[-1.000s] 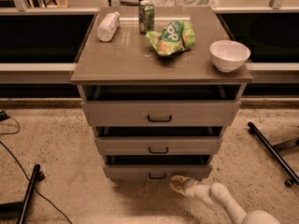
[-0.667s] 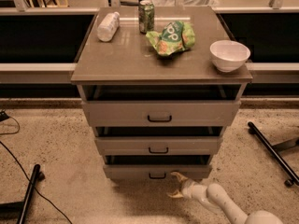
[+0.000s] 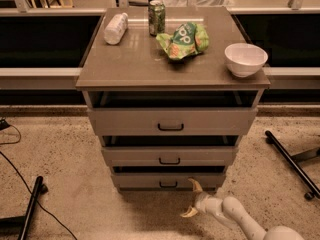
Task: Close bottom drawer
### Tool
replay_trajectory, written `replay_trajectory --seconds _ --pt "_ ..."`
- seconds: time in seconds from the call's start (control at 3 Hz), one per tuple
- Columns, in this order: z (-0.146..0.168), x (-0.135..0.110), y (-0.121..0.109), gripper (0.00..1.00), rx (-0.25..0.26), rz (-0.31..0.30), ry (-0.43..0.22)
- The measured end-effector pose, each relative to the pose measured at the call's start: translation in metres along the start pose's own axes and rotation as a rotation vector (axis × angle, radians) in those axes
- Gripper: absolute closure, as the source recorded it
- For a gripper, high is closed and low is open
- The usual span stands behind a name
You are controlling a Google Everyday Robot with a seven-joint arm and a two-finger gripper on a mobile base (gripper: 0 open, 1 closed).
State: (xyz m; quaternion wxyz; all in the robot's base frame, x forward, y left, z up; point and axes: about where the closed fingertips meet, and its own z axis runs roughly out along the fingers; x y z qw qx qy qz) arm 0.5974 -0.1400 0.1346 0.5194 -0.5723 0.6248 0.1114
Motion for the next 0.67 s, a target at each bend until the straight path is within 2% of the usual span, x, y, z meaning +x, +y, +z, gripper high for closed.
replay_trajectory --seconds 0.33,0.67 --pt "-0.0129 -0.0056 0.0112 0.00 -0.061 0.008 -0.038" --pt "-0.0126 -0.0077 0.0134 0.00 -0.068 0.009 -0.046"
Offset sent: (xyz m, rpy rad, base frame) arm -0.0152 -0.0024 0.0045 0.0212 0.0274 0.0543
